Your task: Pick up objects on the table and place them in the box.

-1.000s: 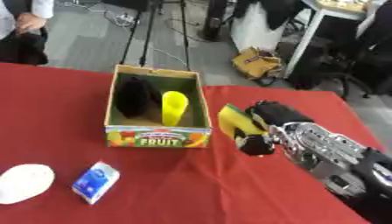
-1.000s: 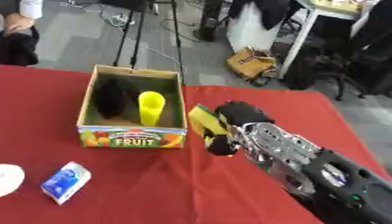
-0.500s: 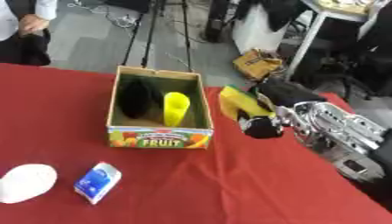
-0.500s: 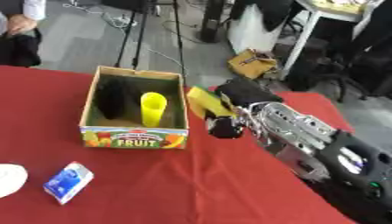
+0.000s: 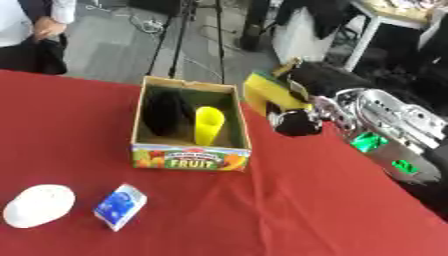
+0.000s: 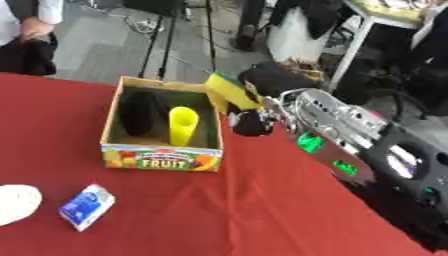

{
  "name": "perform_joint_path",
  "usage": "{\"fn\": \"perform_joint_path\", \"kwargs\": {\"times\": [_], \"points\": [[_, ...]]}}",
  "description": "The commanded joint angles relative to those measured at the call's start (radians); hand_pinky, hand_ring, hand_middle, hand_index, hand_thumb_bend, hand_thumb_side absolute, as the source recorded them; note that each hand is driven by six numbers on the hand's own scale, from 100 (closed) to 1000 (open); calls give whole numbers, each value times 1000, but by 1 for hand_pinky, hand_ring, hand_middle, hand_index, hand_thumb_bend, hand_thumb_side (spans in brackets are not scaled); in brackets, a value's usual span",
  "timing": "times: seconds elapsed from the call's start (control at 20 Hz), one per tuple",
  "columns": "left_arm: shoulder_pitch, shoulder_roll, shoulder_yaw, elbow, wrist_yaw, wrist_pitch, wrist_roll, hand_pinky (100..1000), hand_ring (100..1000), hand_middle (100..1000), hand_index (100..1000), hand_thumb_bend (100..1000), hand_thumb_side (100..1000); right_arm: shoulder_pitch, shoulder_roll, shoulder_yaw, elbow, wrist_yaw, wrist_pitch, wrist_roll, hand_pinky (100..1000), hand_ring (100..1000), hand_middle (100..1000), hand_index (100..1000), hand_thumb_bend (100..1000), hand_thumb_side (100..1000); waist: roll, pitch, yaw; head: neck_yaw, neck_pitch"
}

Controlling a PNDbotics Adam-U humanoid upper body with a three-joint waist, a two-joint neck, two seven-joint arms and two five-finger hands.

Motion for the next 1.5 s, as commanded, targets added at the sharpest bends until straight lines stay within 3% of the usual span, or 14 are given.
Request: {"fn": "perform_joint_path", "kwargs": {"times": [0.05, 0.45, 0.85, 1.5], "points": [[-18, 28, -5, -14, 9, -1, -10, 1000, 1000, 917, 909, 100, 1000, -42, 4, -31, 55, 20, 194, 213, 841, 768, 321, 579, 100, 453, 8, -26, 12, -14, -4], [-35, 25, -16, -14, 22, -9, -28, 1000, 1000, 917, 908, 100, 1000, -124, 93, -99, 263, 21, 77, 115, 850, 747, 312, 576, 100, 471, 11, -21, 52, -40, -3], [-58, 25, -26, -14, 27, -21, -42, 1000, 1000, 918, 909, 100, 1000, -174, 164, -182, 449, 34, -52, -31, 845, 728, 304, 571, 100, 479, 4, 4, 105, -72, -27], [-97, 16, -42, -14, 41, -32, -64, 1000, 1000, 918, 909, 100, 1000, -203, 251, -278, 619, 35, -158, -212, 833, 680, 287, 558, 100, 486, -5, 34, 177, -124, -69]]}}
